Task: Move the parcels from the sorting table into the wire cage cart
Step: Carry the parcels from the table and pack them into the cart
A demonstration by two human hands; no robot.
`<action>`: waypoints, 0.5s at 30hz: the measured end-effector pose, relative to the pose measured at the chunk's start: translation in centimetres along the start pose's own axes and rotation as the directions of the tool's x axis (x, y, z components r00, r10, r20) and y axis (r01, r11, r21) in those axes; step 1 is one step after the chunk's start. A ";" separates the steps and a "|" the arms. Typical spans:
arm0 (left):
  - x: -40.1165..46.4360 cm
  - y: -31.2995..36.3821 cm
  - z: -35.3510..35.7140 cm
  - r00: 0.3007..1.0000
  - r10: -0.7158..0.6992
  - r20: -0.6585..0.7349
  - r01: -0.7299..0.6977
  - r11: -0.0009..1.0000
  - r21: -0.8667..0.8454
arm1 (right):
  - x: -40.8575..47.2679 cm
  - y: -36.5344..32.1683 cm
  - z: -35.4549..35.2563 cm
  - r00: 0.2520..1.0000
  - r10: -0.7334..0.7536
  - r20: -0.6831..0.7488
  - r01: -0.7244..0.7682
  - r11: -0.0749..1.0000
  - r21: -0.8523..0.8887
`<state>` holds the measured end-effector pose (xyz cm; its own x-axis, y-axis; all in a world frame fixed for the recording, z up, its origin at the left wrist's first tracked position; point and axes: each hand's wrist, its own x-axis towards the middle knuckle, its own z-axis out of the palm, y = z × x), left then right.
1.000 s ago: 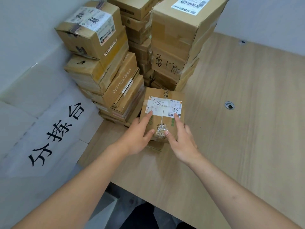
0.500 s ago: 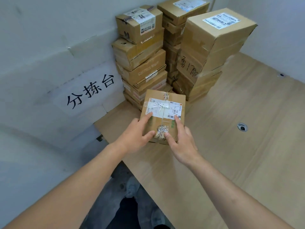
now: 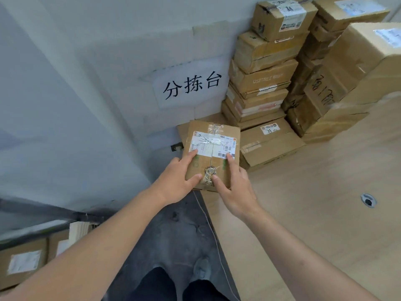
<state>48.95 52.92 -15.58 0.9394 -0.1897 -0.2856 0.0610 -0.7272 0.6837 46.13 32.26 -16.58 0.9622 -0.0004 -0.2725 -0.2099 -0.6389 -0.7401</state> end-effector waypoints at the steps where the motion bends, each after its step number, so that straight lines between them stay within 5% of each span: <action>1: -0.9 -0.8 -0.2 1.000 -0.022 -0.013 0.021 1.000 -0.013 | -0.3 -0.4 0.8 1.000 -0.013 0.017 0.013 1.000 -0.021; 15: -16.9 -13.4 -2.3 0.968 -0.238 -0.076 0.224 0.961 -0.162 | -9.2 -5.9 13.8 0.948 -0.112 0.299 0.168 0.972 -0.167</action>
<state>33.06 67.38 -18.44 0.9208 0.0399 -0.3880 0.3234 -0.6343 0.7022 36.07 46.69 -18.19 0.8831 0.3015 -0.3594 -0.0135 -0.7495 -0.6619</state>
